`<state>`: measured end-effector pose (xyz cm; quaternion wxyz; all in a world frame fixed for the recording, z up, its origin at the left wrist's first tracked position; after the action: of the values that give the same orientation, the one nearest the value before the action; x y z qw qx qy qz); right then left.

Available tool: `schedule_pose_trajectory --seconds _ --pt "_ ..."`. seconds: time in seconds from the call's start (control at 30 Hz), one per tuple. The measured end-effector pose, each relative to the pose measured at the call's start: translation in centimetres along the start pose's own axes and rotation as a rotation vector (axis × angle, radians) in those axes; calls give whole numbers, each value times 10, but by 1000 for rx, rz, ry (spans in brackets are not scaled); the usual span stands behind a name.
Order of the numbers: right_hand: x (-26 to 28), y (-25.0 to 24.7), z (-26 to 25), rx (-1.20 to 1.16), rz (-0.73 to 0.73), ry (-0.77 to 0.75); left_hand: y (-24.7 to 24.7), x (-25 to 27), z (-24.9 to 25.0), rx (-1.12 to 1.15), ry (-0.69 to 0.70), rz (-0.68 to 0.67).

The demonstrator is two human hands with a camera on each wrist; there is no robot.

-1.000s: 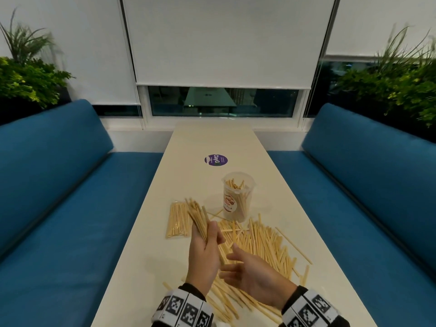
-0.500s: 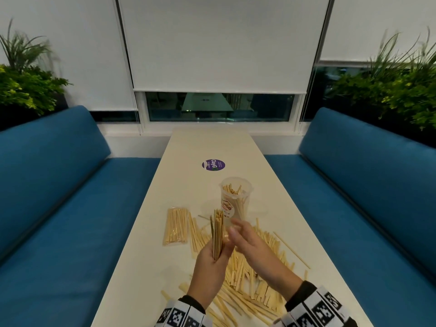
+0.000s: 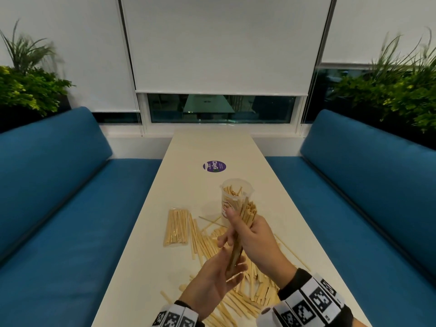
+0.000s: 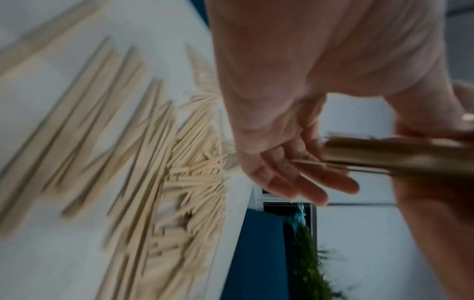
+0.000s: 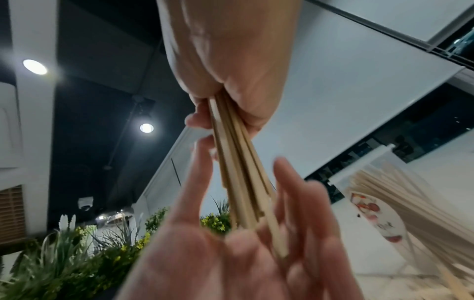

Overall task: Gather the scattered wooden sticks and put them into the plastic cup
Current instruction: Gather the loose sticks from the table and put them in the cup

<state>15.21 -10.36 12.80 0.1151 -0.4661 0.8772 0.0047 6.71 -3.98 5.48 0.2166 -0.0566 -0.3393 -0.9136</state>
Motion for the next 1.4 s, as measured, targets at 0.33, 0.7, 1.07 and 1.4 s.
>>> schedule_pose_trajectory --seconds 0.33,0.7,1.07,1.4 --pt "5 26 12 -10 -75 -37 14 0 7 552 86 209" --pt "4 7 7 -163 31 41 10 5 4 -225 148 23" --pt "8 -15 7 83 -128 97 7 23 12 -1026 292 6" --pt "-4 -18 7 117 -231 160 -9 34 10 -1012 114 38"
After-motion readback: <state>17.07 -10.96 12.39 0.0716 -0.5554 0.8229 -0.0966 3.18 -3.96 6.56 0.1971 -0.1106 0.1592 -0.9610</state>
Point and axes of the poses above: each hand's wrist, its own x-axis away from the middle knuckle, its own y-axis out of the palm, z = x × y, the point moved 1 cm from there along -x, towards the middle knuckle, and after that the axes turned 3 degrees about -z, right-handed, at the moved point
